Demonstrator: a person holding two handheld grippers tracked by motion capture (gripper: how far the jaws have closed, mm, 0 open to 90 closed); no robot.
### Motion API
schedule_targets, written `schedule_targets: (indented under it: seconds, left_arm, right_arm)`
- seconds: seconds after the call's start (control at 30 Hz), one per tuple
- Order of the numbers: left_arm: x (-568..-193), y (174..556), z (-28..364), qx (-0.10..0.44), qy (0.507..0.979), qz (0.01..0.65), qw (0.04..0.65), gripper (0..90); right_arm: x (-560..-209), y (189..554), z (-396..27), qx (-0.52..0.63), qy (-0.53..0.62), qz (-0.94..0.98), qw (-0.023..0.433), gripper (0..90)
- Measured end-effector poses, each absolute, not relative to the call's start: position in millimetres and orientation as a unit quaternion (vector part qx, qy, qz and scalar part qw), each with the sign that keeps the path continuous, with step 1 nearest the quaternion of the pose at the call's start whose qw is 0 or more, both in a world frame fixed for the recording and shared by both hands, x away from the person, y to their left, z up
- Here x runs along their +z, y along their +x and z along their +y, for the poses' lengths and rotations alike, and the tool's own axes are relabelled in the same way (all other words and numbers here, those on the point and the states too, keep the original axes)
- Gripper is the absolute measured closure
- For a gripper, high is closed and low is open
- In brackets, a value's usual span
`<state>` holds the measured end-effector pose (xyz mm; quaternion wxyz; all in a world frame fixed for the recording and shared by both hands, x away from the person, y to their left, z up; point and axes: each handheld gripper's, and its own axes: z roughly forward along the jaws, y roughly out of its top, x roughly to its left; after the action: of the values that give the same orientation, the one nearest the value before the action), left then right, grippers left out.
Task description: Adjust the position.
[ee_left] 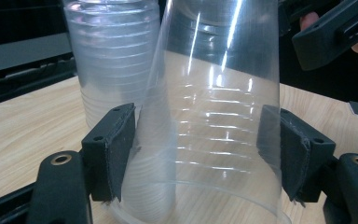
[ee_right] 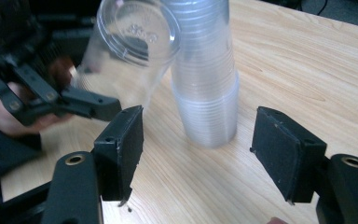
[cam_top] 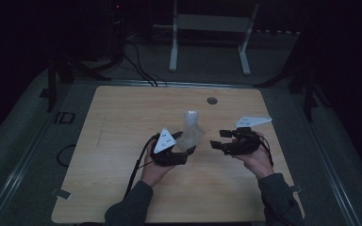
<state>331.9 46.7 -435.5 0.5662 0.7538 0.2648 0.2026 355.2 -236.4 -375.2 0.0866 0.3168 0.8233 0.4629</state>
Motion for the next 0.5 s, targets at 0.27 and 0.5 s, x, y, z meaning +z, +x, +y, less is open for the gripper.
schedule_targets:
  seconds: [0.27, 0.5]
  left_arm:
    - [-433.2, 332.7, 53.6, 0.194, 0.754, 0.265, 0.569, 28.9]
    - [-432.6, 332.8, 55.0, 0.186, 0.757, 0.261, 0.570, 28.9]
  right_arm:
    - [-371.3, 366.7, -221.5, 0.391, 0.254, 0.879, 0.096, 34.1]
    - [-370.0, 376.5, -213.0, 0.342, 0.218, 0.910, 0.087, 35.2]
